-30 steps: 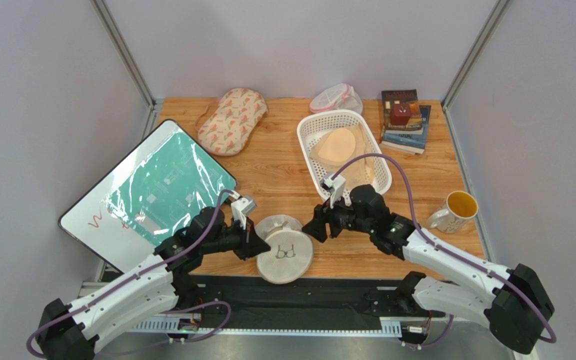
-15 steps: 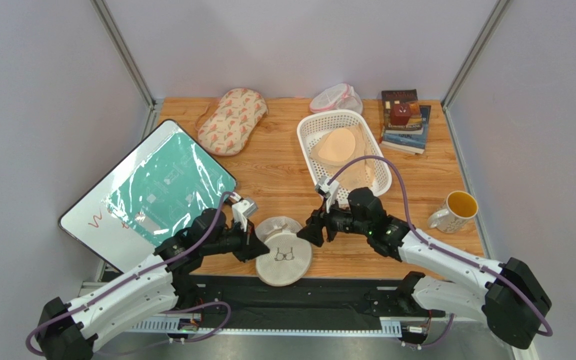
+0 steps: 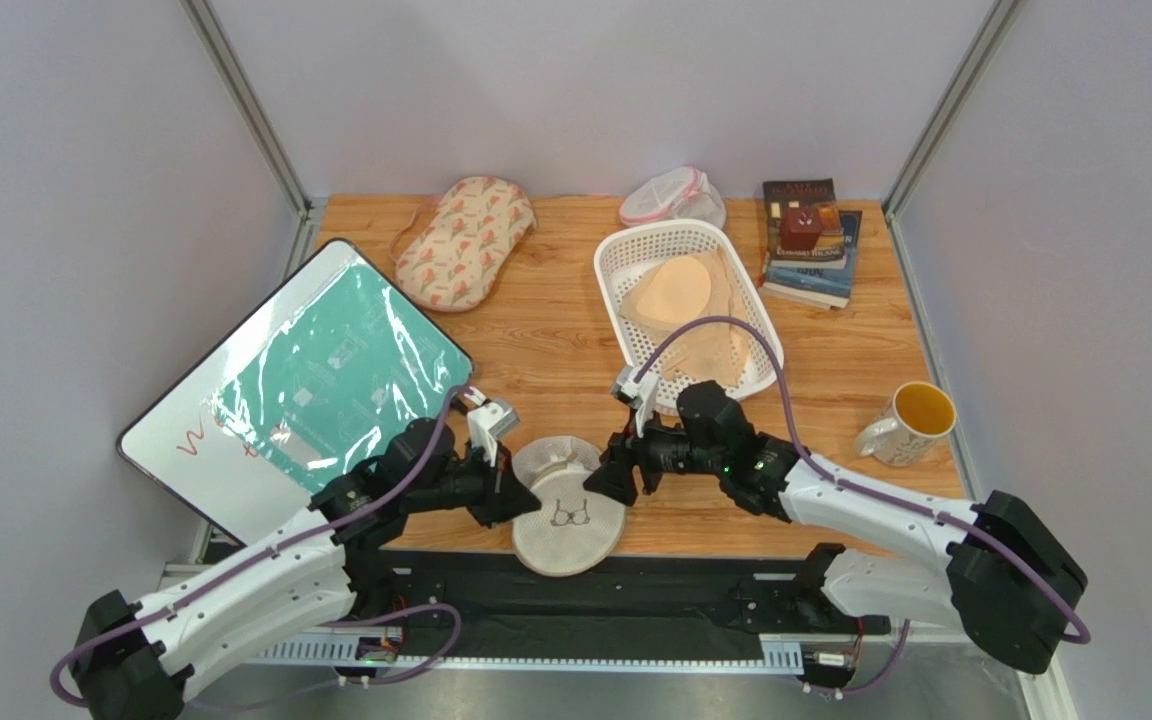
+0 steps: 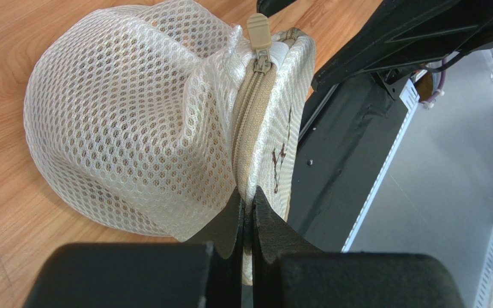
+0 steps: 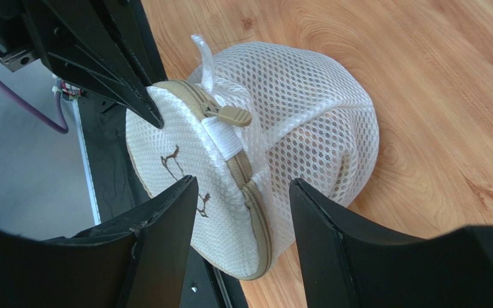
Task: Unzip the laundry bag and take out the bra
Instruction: Place the laundry bag at the center of the board, then unzip the laundry bag at the center of the board.
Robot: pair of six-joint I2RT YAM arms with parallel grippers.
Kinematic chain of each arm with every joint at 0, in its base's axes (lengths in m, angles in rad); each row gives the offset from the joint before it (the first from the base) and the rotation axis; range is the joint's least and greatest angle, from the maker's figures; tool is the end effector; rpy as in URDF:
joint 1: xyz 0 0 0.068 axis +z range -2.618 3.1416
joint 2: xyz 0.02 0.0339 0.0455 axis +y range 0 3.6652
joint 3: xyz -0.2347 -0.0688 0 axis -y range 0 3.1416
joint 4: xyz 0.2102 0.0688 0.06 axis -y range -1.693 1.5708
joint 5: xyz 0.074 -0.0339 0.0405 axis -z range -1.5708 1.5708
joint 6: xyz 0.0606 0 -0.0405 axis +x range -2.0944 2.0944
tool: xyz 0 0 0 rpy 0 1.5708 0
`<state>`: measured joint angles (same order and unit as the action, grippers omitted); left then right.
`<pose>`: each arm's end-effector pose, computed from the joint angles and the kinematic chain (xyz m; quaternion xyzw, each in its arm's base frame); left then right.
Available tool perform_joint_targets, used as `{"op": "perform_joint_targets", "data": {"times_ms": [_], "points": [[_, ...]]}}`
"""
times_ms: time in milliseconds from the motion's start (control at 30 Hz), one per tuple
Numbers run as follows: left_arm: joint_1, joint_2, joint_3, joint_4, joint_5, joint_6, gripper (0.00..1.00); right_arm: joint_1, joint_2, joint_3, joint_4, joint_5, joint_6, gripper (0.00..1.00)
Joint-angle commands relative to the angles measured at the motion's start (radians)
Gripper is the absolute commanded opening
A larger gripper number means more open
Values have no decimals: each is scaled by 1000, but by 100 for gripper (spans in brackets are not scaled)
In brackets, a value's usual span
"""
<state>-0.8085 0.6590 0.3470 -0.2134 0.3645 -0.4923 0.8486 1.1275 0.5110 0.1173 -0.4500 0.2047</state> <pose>0.0990 -0.1349 0.1843 0.2235 0.8273 -0.4223 0.2956 0.1378 0.1963 0.1914 -0.3733 0.7591 0.4160 0.3338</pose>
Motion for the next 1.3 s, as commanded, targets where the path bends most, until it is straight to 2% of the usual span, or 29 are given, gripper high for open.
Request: {"op": "perform_joint_targets", "data": {"times_ms": [0,100,133,267,367,400,467,500,533,567,667,767,800,867,967,1100,1167,1267], "points": [[-8,2,41,12,16,17,0,21,15,-5,74,-35,-7,59],[-8,5,46,14,17,18,0,29,32,-3,94,-70,12,51],[-8,5,46,16,17,20,0,33,37,0,96,-72,12,45],[-9,7,49,25,21,21,0,55,57,15,73,-64,2,32],[-9,16,60,17,13,23,0,64,66,23,55,-41,-7,16],[-11,21,73,-7,-8,23,13,67,61,23,50,-30,-10,5],[-9,25,101,-52,-48,37,43,69,52,24,29,-3,-19,0],[-11,28,136,-97,-102,40,81,69,45,26,19,5,-24,0],[-9,27,154,-112,-119,43,91,69,40,26,3,13,-25,0],[-9,27,191,-124,-133,60,94,69,32,26,-5,22,-34,0],[-9,33,278,-156,-180,84,95,69,9,23,-24,33,-42,0],[-12,73,352,-146,-170,106,92,69,0,18,-24,37,-41,0],[-17,115,368,-132,-153,118,85,69,-1,17,-24,39,-42,0],[-35,166,408,-126,-144,132,80,70,-5,15,-21,42,-41,0],[-52,244,425,-98,-128,162,78,69,-8,14,-18,37,-39,0],[-54,292,417,-11,-98,193,71,69,-12,8,-16,33,-37,0],[-54,312,417,8,-91,211,63,69,-26,1,-13,28,-34,0],[-54,375,422,40,-59,215,61,69,-43,-5,-11,25,-33,0]]}}
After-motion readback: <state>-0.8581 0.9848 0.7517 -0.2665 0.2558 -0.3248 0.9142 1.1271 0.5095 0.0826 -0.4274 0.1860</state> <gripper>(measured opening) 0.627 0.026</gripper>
